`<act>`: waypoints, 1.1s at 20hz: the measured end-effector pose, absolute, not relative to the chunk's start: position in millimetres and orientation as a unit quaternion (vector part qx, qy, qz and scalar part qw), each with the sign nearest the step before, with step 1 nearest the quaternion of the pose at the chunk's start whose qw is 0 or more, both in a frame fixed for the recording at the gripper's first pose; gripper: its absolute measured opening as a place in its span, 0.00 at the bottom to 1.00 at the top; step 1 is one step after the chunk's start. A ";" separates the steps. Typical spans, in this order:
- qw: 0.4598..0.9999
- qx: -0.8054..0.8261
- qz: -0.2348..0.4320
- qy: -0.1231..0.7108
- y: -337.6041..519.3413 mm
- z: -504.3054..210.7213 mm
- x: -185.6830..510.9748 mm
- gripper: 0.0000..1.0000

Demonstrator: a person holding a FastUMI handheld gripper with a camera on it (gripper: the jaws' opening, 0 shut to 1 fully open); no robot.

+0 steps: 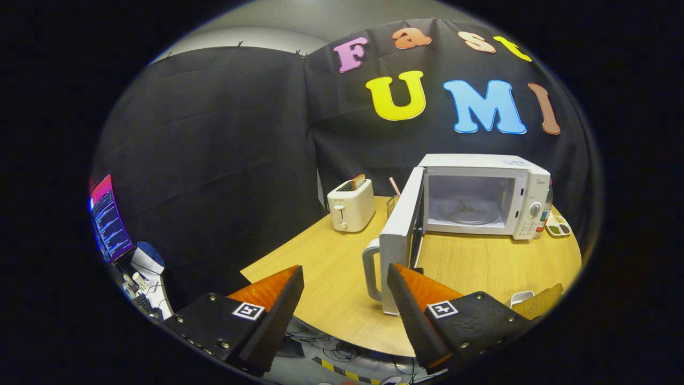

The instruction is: Open the microwave, put the food inside, and close the microwave door.

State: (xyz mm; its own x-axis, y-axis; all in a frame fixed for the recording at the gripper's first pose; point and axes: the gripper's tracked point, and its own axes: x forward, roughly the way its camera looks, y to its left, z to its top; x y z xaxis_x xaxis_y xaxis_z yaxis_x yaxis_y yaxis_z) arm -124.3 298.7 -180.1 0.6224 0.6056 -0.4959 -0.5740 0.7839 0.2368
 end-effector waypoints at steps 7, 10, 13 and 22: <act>0.900 0.078 0.289 0.317 202.1 -157.2 -89.5 0.98; 0.898 0.087 0.273 0.333 157.4 -160.2 -69.9 0.98; 0.894 0.078 0.264 0.353 113.5 -166.4 -53.0 0.98; 0.845 0.158 0.229 0.457 25.9 -217.6 -37.0 0.98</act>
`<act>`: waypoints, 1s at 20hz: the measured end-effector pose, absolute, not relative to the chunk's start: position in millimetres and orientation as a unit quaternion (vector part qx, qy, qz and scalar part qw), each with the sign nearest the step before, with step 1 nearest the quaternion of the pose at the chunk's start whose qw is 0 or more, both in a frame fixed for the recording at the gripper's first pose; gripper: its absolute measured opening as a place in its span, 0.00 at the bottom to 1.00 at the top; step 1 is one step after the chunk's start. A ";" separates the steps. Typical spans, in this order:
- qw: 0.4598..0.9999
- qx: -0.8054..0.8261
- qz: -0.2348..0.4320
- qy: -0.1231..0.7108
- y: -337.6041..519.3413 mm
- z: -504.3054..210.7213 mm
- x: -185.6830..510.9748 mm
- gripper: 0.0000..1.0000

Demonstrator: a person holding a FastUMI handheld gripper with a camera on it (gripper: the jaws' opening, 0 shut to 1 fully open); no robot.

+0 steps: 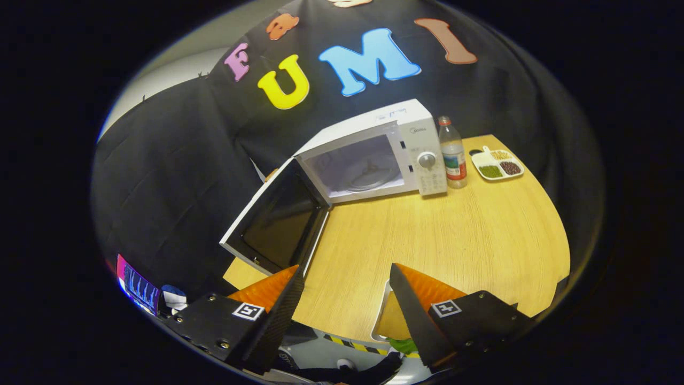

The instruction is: Open the microwave, put the food inside, and close the microwave door.

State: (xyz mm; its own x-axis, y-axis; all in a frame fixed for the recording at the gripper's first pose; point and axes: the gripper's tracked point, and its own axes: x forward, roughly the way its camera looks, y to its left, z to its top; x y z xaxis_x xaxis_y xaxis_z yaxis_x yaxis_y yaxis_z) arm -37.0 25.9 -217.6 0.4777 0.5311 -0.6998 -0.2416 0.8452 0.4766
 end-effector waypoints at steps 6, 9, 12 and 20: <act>0.824 0.181 0.200 0.499 -26.0 -243.3 -34.4 0.97; 0.799 0.184 0.196 0.538 -40.7 -265.0 -44.4 0.97; 0.768 0.193 0.195 0.579 -50.4 -284.5 -61.3 0.96; 0.708 0.264 0.188 0.628 -46.3 -299.4 -86.6 0.64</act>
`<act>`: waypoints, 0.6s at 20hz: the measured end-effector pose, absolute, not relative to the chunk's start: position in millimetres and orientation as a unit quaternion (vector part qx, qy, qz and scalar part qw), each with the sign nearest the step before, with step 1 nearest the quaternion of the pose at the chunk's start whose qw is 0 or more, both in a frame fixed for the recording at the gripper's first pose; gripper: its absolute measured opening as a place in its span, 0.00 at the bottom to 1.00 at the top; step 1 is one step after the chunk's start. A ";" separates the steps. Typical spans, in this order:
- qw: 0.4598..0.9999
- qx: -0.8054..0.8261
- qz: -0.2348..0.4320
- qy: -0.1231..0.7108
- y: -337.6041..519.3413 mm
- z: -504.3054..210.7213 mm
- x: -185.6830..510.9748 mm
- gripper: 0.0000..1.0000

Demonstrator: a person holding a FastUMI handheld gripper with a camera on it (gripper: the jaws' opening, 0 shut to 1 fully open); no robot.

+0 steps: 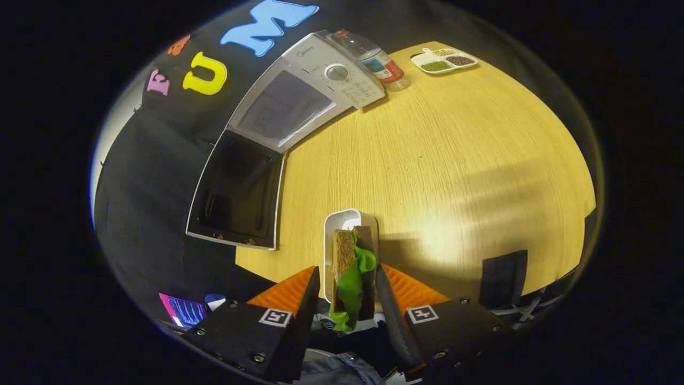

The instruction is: Open the microwave, put the food inside, and close the microwave door.

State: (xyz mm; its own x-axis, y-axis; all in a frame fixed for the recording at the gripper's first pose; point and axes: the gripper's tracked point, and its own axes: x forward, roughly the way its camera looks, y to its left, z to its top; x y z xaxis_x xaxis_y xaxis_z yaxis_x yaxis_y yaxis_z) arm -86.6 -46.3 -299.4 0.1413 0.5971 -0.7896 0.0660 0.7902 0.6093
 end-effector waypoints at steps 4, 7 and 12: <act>0.696 0.265 0.193 0.638 -42.8 -301.4 -93.0 0.37; 0.714 0.233 0.206 0.628 -40.0 -298.9 -93.0 0.28; 0.746 0.220 0.208 0.594 -30.6 -279.2 -80.7 0.28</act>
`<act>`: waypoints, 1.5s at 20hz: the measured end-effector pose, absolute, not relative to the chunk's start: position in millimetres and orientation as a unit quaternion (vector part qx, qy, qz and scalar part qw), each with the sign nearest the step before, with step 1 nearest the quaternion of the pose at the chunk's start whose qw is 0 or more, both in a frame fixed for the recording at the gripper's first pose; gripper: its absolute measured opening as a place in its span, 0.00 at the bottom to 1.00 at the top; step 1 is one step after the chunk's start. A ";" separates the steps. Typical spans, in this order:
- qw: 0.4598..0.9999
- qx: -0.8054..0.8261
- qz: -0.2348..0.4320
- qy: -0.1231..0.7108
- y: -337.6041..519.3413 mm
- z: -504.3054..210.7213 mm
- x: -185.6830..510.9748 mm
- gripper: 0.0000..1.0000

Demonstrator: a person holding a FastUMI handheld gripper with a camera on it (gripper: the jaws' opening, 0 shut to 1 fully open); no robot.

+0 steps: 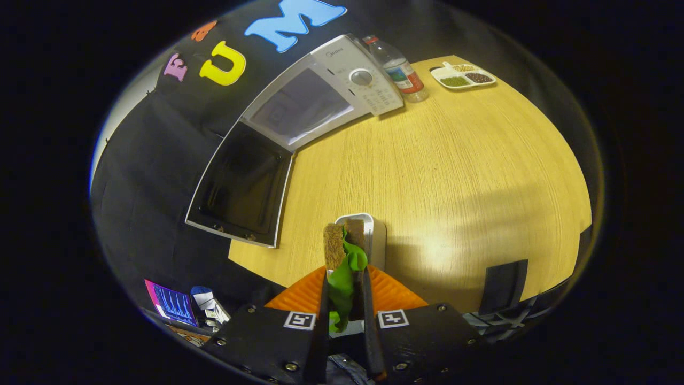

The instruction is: Open the microwave, put the food inside, and close the microwave door.

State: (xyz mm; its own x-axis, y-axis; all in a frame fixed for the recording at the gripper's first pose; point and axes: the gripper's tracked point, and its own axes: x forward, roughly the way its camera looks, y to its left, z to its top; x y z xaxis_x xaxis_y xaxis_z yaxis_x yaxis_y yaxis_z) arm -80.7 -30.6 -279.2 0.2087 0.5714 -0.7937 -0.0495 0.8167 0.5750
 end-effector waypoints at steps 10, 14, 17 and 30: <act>0.789 0.302 0.220 0.488 37.8 -236.8 -8.2 0.28; 0.799 0.332 0.210 0.456 69.0 -234.0 32.2 0.28; 0.813 0.347 0.194 0.426 89.1 -231.4 61.2 0.28; 0.840 0.437 0.096 0.307 153.7 -257.7 173.8 0.27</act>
State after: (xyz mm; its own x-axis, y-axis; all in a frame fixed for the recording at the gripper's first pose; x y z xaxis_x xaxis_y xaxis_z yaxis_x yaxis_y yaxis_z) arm 173.8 153.7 -257.7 0.7935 0.4299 -0.4307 0.1057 0.5996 0.7933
